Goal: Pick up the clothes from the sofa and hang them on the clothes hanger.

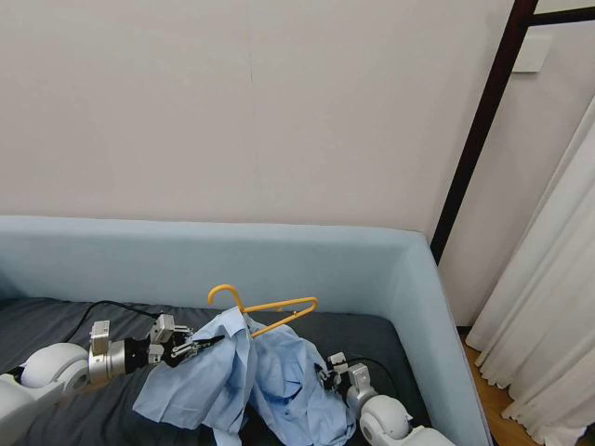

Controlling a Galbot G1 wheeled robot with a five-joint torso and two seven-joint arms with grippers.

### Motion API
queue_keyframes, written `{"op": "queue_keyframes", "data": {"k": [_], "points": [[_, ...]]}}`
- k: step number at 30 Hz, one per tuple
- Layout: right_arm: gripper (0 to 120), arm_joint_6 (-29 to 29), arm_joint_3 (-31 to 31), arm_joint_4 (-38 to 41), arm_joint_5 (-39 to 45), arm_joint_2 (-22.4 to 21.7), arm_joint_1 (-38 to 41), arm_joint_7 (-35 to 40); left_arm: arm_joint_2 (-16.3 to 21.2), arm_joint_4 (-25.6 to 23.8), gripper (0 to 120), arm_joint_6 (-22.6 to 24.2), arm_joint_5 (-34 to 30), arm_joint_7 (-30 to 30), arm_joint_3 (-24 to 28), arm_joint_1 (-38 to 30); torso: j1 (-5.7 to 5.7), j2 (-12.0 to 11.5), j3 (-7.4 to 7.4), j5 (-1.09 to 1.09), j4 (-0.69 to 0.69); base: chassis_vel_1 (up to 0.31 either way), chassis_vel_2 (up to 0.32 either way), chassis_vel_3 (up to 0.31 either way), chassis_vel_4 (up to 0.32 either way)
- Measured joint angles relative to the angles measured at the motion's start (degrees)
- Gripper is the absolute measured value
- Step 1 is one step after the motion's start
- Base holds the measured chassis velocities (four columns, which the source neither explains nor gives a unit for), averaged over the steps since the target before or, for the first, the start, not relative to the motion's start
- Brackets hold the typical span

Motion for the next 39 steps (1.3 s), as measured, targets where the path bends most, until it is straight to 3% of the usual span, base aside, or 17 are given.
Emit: {"op": "queue_keyframes", "data": {"k": [1,5,22,39], "points": [[19,0.0,0.0,0.0,0.0,0.0,0.0,0.0,0.0,0.0,7,0.0,0.0,0.0,0.0,0.0,0.00,0.0,0.00,0.00,0.00,0.000,0.000,0.000,0.000],[0,-0.1,-0.4,-0.2,0.1,0.0,0.0,-0.3,0.0,0.0,7,0.0,0.0,0.0,-0.1,0.0,0.00,0.0,0.00,0.00,0.00,0.000,0.000,0.000,0.000],[0,0.4,2.4,4.3,1.5,-1.8,-2.0,2.0,0.0,0.4,7,-0.4,0.0,0.1,-0.6,-0.3,0.00,0.0,0.00,0.00,0.00,0.000,0.000,0.000,0.000],[0,-3.4,11.4,21.9,9.8,-10.2,-4.6,6.5,1.3,-1.0,7,-3.0,3.1,4.3,-1.1,-0.6,0.00,0.0,0.00,0.01,0.00,0.000,0.000,0.000,0.000]]}}
